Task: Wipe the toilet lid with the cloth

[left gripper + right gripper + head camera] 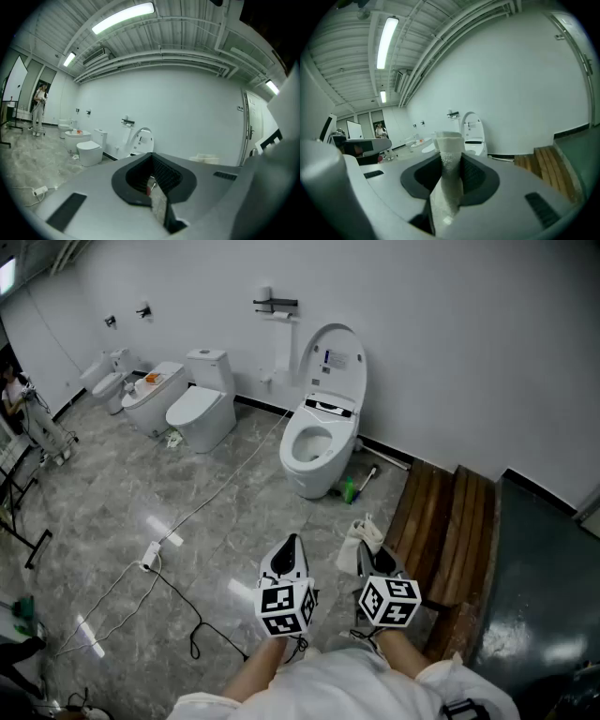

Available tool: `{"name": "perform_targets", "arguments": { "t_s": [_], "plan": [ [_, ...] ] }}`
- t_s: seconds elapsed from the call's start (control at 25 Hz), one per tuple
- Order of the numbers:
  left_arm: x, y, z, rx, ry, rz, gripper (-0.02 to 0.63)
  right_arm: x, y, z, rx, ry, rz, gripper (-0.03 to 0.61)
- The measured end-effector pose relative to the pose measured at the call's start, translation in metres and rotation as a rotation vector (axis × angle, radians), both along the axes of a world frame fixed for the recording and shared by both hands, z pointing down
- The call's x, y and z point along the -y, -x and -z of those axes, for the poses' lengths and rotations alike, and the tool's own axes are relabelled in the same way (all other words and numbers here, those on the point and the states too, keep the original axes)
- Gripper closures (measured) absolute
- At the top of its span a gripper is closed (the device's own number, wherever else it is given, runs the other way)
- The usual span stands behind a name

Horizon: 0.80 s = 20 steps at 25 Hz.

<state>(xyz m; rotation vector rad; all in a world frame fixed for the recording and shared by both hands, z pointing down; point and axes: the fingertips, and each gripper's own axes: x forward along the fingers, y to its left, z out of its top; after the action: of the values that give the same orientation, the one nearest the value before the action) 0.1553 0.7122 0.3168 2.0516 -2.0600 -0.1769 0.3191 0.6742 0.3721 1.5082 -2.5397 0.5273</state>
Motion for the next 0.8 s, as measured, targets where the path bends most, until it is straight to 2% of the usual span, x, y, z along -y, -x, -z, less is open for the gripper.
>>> {"name": "perform_targets", "arguments": {
  "t_s": [0.2,0.44,0.8],
  "plan": [
    [0.006,0.024,-0.001,0.018,0.002,0.015,0.613,0.007,0.016,-0.011,0.002,0.031,0.002,0.48],
    [0.017,0.059,-0.016,-0.014,0.033,0.066,0.613,0.024,0.046,-0.017,-0.014,0.047,0.038,0.48],
    [0.08,0.085,-0.023,0.008,0.052,0.074,0.613,0.093,0.083,-0.019,0.003,0.034,0.07,0.48]
  ]
}}
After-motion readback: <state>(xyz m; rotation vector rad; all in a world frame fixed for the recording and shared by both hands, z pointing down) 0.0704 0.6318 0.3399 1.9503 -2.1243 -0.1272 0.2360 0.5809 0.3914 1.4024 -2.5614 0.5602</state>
